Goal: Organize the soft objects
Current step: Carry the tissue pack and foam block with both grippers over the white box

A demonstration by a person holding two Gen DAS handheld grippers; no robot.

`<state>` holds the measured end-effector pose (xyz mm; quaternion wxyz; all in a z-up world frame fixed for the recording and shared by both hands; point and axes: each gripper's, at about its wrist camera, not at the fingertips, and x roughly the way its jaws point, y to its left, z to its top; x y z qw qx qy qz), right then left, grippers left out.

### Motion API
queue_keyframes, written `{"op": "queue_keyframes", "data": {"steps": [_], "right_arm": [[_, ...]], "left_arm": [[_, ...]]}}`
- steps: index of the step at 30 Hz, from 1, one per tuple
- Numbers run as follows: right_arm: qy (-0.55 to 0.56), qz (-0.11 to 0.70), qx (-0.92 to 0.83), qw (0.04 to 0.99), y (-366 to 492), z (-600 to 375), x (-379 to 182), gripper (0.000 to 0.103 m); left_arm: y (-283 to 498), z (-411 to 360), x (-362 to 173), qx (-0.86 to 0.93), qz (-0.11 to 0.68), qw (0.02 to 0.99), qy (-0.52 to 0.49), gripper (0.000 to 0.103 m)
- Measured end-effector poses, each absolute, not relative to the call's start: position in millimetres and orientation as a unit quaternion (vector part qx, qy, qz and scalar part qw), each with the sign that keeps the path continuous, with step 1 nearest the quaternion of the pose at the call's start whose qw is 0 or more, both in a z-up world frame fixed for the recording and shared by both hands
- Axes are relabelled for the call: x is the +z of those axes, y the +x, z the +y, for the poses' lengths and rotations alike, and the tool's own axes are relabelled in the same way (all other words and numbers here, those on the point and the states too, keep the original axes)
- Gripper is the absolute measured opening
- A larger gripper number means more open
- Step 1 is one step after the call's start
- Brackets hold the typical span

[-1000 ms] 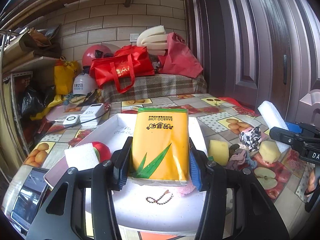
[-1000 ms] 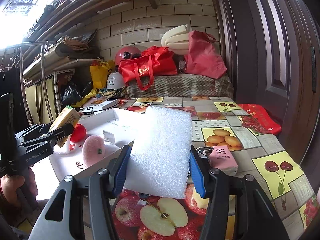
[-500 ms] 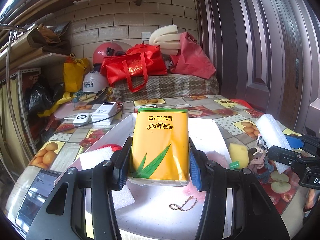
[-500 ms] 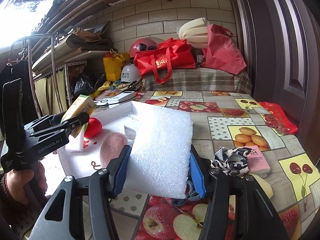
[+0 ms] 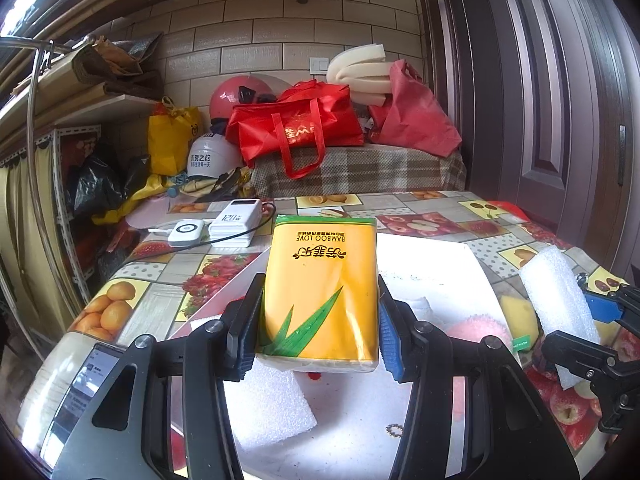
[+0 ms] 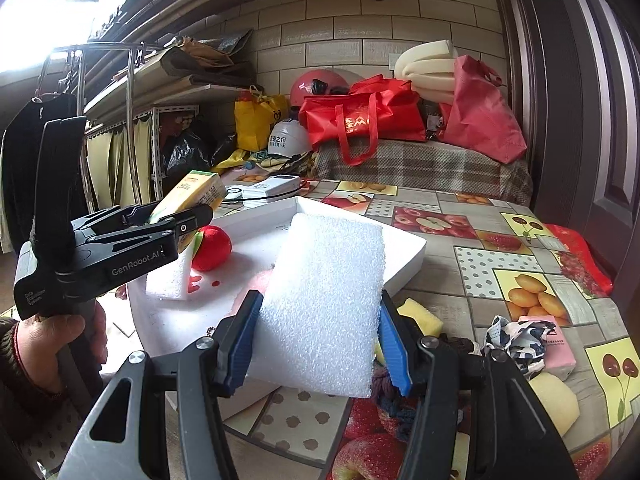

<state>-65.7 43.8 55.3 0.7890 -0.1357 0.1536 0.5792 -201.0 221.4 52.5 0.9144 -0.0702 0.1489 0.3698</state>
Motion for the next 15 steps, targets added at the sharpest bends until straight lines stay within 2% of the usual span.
{"op": "queue_keyframes", "data": {"steps": [11, 15], "right_arm": [[-0.115, 0.180, 0.575, 0.790, -48, 90, 54, 0.056], [-0.112, 0.187, 0.560, 0.799, -39, 113, 53, 0.056]], "left_arm": [[-186, 233, 53, 0.392, 0.161, 0.904, -0.051, 0.050], [-185, 247, 50, 0.391, 0.174, 0.901, -0.079, 0.050]]}}
